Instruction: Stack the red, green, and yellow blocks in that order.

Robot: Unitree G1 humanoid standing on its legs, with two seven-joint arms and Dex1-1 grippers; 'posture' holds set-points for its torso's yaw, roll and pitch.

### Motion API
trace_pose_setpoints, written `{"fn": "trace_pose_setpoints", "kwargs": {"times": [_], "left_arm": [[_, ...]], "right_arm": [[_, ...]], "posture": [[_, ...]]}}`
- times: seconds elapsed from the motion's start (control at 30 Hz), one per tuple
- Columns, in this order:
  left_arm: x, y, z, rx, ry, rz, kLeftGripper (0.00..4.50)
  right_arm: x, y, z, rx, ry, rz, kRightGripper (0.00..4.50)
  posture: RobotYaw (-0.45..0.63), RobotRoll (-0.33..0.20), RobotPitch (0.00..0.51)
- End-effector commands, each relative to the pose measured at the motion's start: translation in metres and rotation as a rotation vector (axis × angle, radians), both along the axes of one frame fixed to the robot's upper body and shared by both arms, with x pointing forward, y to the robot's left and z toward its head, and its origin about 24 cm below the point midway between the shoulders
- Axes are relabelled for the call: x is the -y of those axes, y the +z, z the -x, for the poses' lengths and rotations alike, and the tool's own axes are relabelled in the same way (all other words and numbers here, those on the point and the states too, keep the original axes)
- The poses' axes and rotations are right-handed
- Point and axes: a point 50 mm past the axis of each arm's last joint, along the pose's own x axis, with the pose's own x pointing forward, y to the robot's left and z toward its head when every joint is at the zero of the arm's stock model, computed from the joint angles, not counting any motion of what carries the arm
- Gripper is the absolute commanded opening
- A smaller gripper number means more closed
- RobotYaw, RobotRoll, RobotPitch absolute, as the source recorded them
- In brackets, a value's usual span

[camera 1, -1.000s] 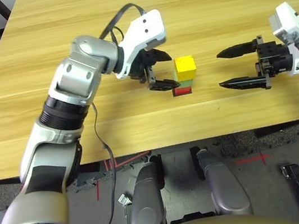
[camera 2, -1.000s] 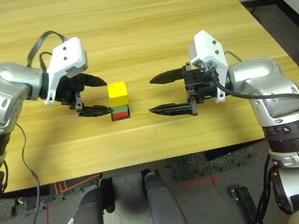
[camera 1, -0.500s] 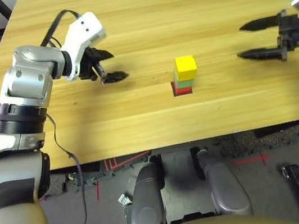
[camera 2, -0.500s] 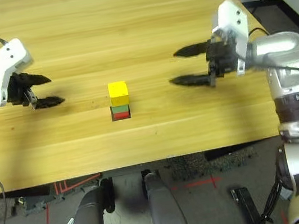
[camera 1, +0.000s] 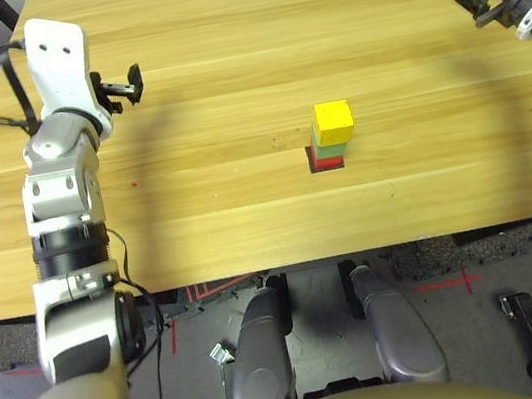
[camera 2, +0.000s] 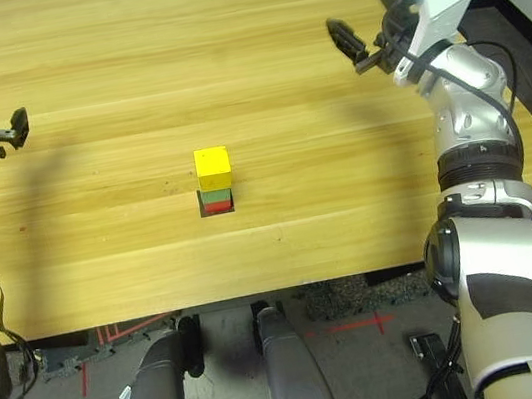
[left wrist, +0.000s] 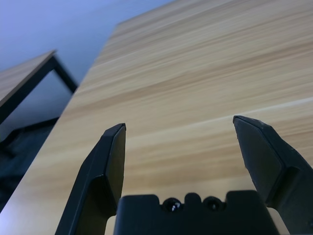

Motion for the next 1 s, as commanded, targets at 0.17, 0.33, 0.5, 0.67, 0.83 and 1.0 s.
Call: {"fn": "trace_pose_setpoints", "kwargs": {"times": [0.17, 0.33, 0.5, 0.67, 0.83, 1.0], "left_arm": [[0.001, -0.016, 0.022, 0.074, 0.114, 0.031, 4.46], [0.005, -0.018, 0.027, 0.159, 0.117, 0.070, 4.46], [0.003, -0.018, 0.030, 0.217, 0.118, 0.107, 4.46], [0.006, -0.019, 0.033, 0.235, 0.113, 0.103, 4.46], [0.013, -0.018, 0.026, 0.247, 0.092, 0.102, 4.46], [0.019, -0.014, 0.014, 0.259, 0.066, 0.128, 4.46]], "right_arm": [[0.026, -0.018, 0.025, 0.075, -0.223, -0.126, 4.50], [0.031, -0.034, 0.034, 0.057, -0.260, -0.156, 4.50], [0.031, -0.044, 0.040, 0.045, -0.265, -0.169, 4.50], [0.032, -0.048, 0.045, 0.044, -0.277, -0.186, 4.50], [0.034, -0.048, 0.048, 0.054, -0.290, -0.195, 4.50], [0.034, -0.045, 0.053, 0.073, -0.294, -0.188, 4.50]], "posture": [[0.29, 0.086, 0.282], [0.28, 0.084, 0.268], [0.27, 0.085, 0.273], [0.26, 0.093, 0.278], [0.24, 0.100, 0.281], [0.19, 0.088, 0.290]]}}
